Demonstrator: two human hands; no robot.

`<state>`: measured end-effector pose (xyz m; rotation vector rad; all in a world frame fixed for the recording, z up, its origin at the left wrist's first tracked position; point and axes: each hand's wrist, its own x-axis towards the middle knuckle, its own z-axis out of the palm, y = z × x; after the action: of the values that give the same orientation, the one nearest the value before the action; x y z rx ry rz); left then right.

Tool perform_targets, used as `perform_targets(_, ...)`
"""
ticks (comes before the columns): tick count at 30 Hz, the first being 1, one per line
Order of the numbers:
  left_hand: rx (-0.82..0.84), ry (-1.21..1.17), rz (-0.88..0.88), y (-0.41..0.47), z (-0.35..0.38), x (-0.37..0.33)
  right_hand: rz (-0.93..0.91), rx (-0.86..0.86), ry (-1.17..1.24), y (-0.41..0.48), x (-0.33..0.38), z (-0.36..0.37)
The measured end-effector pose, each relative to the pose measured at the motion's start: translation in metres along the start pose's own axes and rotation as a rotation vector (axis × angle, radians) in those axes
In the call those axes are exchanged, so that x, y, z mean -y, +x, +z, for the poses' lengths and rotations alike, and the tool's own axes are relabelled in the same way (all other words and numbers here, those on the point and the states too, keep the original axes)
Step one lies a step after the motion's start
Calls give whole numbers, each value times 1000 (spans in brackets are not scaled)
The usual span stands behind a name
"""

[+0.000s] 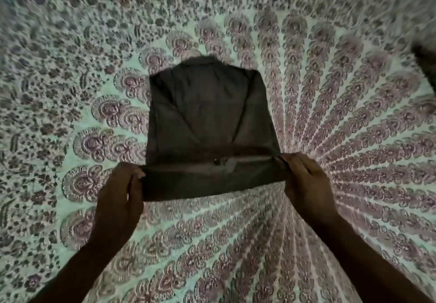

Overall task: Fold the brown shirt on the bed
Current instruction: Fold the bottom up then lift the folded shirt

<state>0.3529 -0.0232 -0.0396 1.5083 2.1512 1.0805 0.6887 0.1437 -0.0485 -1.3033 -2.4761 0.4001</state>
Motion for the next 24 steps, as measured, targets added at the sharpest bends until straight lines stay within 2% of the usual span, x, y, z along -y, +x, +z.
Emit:
perform_targets(3, -22, 27, 117, 64, -4, 14, 31, -70, 67, 75, 5, -9)
perform_targets(6, -78, -1, 74, 127, 0, 23, 31, -139, 96, 147, 0, -2)
perform_targets(10, -134, 14, 69, 201, 21, 45, 33, -115, 134, 225, -21, 28)
perform_targets(14, -109, 40, 42, 255, 44, 72, 167, -49, 177, 287, -39, 59)
perform_targets(18, -80, 107, -69, 289, 62, 88, 251, 10, 188, 326, -51, 77)
perform_targets(20, -74, 303, -87, 290, 72, 85, 323, 40, 71, 333, -50, 87)
perform_targets(22, -107, 455, -30, 276, 83, 77, 343, -32, -92, 324, -36, 93)
perform_targets(24, -52, 453, 42, 254, 95, 65, 252, -141, -135, 304, -13, 99)
